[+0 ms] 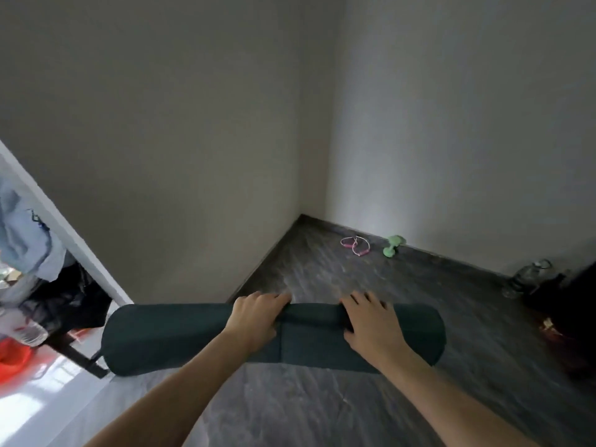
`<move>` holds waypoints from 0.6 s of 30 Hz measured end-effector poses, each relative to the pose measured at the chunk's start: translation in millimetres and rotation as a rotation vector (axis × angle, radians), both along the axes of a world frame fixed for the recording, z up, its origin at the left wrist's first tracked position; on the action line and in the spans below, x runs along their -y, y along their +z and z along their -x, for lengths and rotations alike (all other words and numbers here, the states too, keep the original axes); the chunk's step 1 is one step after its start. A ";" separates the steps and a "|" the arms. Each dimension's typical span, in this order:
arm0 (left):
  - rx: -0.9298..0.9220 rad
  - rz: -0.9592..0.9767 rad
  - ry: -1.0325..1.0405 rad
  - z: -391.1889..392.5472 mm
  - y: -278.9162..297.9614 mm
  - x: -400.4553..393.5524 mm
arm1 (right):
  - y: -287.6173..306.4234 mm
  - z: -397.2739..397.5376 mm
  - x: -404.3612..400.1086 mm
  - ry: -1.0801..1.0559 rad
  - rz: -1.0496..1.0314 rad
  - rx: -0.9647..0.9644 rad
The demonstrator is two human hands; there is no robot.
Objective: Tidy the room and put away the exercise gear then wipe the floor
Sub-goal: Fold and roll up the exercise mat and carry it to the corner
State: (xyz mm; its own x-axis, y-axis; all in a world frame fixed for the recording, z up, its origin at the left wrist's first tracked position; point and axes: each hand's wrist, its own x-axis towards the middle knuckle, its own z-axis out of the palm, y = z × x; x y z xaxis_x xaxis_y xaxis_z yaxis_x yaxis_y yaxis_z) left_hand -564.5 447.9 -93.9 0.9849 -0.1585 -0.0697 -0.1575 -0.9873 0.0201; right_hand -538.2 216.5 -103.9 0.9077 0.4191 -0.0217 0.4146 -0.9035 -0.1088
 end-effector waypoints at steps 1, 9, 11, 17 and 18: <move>0.000 0.001 -0.011 -20.1 0.7 3.6 | -1.6 -17.8 3.7 -0.011 -0.002 -0.001; -0.078 0.007 -0.012 -198.5 -16.5 39.5 | -22.3 -189.6 40.5 -0.012 0.008 -0.018; -0.091 0.009 0.014 -245.7 -15.8 49.0 | -22.4 -239.6 49.1 0.007 0.009 -0.012; -0.105 0.013 0.086 -367.2 -9.5 69.4 | -12.8 -377.1 66.3 0.095 0.047 0.037; -0.110 0.008 0.086 -382.3 -8.6 70.4 | -11.5 -395.8 67.1 0.109 0.062 0.039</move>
